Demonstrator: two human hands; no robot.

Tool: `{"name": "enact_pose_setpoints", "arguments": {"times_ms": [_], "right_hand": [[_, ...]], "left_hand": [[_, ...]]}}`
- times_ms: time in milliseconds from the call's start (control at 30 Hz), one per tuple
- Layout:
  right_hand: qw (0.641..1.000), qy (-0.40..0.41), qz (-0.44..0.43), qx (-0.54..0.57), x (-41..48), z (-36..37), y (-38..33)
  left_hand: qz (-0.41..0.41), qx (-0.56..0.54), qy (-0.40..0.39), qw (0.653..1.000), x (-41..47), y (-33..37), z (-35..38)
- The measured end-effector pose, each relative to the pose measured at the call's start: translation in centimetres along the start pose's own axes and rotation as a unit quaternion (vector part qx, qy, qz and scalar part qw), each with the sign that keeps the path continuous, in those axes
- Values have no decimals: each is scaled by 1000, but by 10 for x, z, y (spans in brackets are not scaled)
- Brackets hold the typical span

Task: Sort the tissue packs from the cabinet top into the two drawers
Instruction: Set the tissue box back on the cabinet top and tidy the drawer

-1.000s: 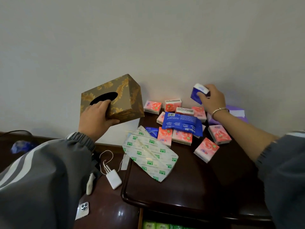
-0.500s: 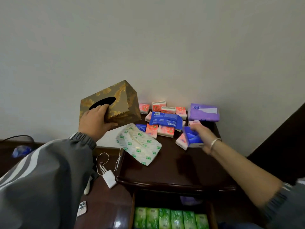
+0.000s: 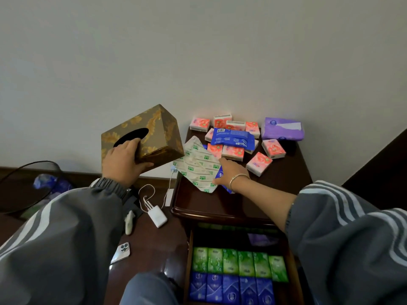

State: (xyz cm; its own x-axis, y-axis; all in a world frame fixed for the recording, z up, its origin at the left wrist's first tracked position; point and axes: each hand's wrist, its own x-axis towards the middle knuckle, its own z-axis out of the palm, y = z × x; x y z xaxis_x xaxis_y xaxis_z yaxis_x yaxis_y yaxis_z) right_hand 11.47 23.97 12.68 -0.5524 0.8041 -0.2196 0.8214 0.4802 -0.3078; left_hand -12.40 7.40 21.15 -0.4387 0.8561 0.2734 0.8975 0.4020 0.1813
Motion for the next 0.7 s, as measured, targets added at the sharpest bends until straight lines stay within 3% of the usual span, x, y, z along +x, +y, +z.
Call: {"name": "enact_pose_setpoints", "arguments": {"times_ms": [267,400,533,700], "right_hand": [[995,87,13,48,-12,14,3],[964,112,75,231,-31,-9,26],[927,75,170,325,-69,-48,83],[900,34,258,349,-117,-66,129]], "left_hand": [[-18,-18,-3,1000,-10,-12,11],[-30,-24,2,999,-14,-13,6],[-31,-11,0,999,-19,-9,-1],[0,-16,-51,999,-30,17,-1]]}}
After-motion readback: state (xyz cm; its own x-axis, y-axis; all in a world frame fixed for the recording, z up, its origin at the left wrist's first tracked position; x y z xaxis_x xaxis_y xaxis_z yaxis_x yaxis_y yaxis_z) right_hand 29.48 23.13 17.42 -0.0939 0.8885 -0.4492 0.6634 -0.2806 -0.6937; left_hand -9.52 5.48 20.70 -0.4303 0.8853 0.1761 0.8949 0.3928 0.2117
